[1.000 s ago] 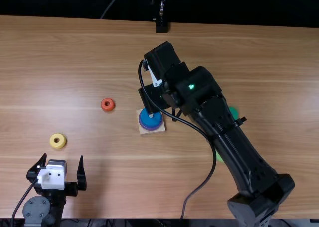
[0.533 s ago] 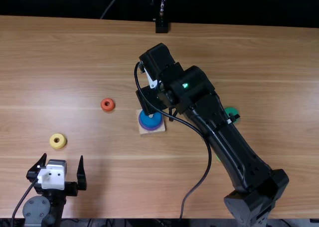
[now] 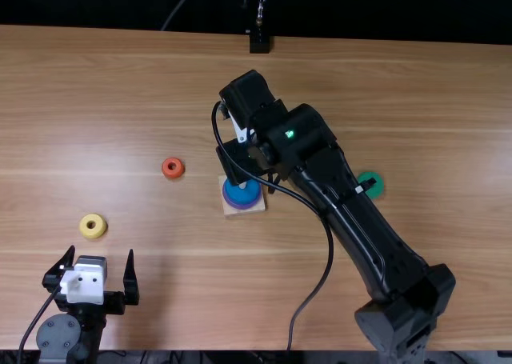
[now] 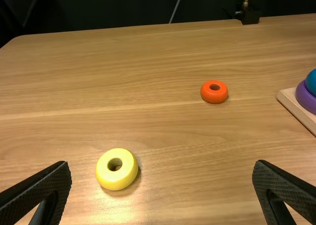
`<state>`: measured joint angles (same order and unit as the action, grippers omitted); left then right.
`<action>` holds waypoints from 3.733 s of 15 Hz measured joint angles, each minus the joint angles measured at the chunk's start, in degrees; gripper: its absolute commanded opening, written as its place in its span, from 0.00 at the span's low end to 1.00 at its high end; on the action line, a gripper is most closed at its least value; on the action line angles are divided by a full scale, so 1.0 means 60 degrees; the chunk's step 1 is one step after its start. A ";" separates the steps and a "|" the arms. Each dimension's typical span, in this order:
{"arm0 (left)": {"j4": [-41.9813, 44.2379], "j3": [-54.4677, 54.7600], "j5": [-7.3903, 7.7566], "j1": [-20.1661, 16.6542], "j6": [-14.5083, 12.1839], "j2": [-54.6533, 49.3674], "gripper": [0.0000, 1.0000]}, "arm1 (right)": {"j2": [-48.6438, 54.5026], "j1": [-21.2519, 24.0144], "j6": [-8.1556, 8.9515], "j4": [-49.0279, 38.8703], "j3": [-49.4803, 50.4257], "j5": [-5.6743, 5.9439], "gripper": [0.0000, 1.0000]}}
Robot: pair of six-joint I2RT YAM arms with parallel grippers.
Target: Build the Hanoi tower: stack the rings onto the peg from bottom to top in this color order: purple, dark blue, light blue, dark green, light green, yellow, orange.
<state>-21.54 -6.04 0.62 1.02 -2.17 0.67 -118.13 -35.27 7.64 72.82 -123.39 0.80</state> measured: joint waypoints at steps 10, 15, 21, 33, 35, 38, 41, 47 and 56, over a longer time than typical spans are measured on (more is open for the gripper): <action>0.0000 0.0000 0.0004 0.0000 -0.0004 0.0004 1.00 | -0.0204 -0.0135 0.0000 0.0138 0.0004 -0.0015 1.00; -0.0004 0.0000 0.0007 0.0000 0.0000 0.0000 1.00 | -0.0328 -0.0186 0.0000 0.0087 0.0004 -0.0018 1.00; 0.0000 0.0000 0.0000 0.0000 -0.0004 0.0000 1.00 | -0.0328 -0.0186 0.0306 0.0073 -0.0102 -0.0022 1.00; 0.0000 0.0000 0.0004 0.0004 0.0000 0.0004 1.00 | -0.0076 0.1836 0.0586 0.0153 -0.0193 -0.0018 1.00; -0.0007 0.0000 0.0000 0.0000 0.0000 0.0000 1.00 | 0.0106 0.2229 0.0576 0.0153 -0.0182 -0.0029 1.00; 0.0004 0.0000 0.0004 0.0004 0.0000 0.0000 1.00 | 0.0306 0.2954 0.0554 0.0146 0.0182 -0.0025 1.00; -0.0004 0.0000 0.0004 0.0000 0.0004 0.0000 1.00 | 0.0321 0.3883 0.0525 -0.0178 0.1191 -0.0022 1.00; 0.0000 0.0000 0.0004 0.0000 0.0007 0.0000 1.00 | 0.1322 0.4594 0.0492 -0.2932 0.4302 0.0044 1.00; -0.0007 0.0000 0.0000 0.0000 0.0000 0.0000 1.00 | 0.1326 0.5526 -0.0160 -0.3056 0.5479 0.0018 1.00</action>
<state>-21.58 -6.04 0.62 1.02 -2.17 0.67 -110.17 -2.11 6.68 54.48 -90.52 0.91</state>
